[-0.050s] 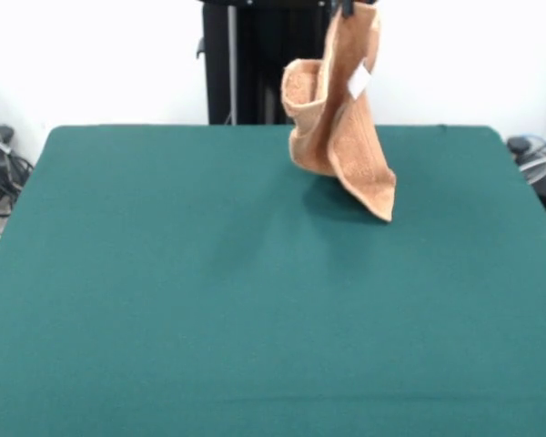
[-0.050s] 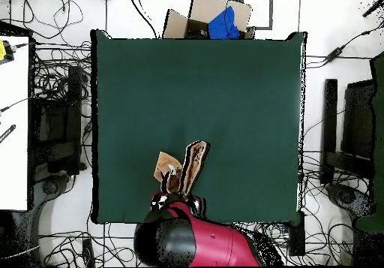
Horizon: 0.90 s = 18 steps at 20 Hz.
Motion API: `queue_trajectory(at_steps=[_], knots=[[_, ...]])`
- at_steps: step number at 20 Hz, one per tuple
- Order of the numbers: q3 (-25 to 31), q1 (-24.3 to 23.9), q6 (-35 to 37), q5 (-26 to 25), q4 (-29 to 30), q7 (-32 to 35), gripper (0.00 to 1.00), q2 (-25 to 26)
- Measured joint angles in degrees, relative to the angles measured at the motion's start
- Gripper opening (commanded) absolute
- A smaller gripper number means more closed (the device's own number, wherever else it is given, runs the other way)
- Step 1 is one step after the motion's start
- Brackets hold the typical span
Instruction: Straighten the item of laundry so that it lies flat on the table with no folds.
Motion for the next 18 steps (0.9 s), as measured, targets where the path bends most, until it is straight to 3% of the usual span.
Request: queue_trajectory(at_steps=[9,18], knots=[[0.19,-0.83,-0.87,1.07,1.31,0.00,0.00,0.29],[0.97,-5.60,-5.63,1.08,1.35,0.00,0.00,4.04]])
